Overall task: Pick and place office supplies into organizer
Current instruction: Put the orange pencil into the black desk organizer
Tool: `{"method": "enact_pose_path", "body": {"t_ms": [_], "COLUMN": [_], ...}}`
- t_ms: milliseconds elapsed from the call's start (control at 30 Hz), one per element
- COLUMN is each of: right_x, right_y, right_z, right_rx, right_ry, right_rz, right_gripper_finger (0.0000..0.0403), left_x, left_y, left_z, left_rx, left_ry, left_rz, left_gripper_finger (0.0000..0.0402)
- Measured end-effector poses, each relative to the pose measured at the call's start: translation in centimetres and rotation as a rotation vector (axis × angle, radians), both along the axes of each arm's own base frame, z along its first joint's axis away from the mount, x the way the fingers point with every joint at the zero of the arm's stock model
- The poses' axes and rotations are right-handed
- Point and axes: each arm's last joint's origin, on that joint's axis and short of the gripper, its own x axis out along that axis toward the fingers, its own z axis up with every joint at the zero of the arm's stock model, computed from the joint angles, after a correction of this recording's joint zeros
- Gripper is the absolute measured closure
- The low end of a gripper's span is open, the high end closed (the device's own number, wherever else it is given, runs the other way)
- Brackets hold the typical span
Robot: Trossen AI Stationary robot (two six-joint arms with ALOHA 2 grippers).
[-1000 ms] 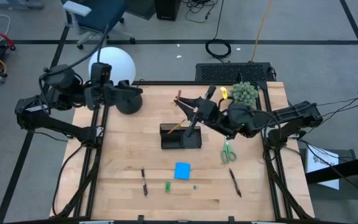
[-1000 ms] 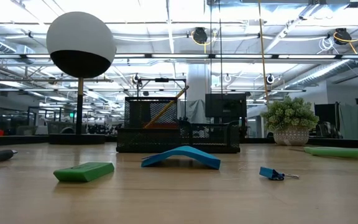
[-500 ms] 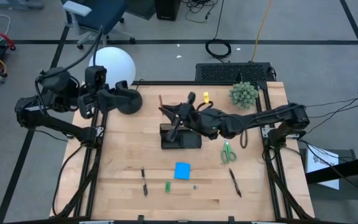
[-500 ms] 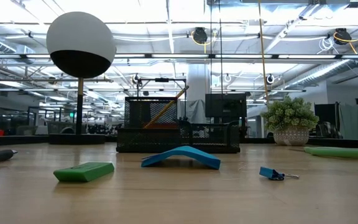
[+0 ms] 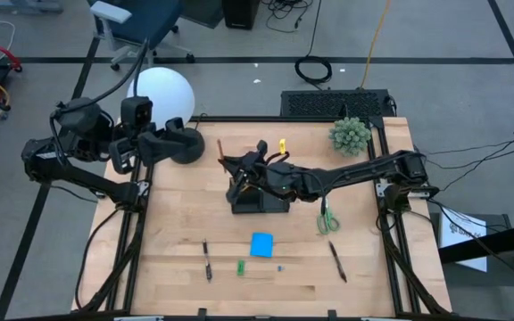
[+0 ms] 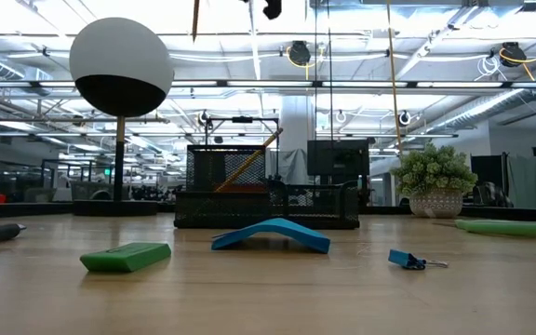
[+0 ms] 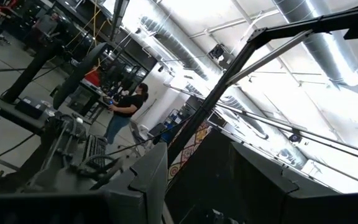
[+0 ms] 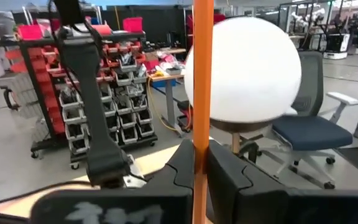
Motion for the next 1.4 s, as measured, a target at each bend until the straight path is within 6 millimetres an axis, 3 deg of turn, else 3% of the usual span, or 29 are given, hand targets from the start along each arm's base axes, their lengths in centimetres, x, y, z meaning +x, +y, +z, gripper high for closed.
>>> {"method": "enact_pose_path", "body": {"t_ms": [333,967,1400], "right_x": [-1.2,-3.1,-4.3], "right_y": [-0.8,-2.1,-2.2], "right_z": [-4.5,-10.2,-12.9], "right_rx": [0.079,0.124,0.172], "right_ry": [-0.019,0.084,0.132], "right_rz": [-0.023,-0.058,-0.072], "right_gripper_finger": [0.0392,0.0392,0.0392], "left_x": [-1.0,-1.2,-1.2], "left_y": [0.1,0.1,0.2], "left_z": [0.4,0.4,0.4], "left_rx": [0.007,0.015,0.011], "left_ry": [-0.026,-0.033,-0.033], "left_rz": [0.004,0.018,0.04], "left_gripper_finger": [0.0236,0.0236,0.0236]}}
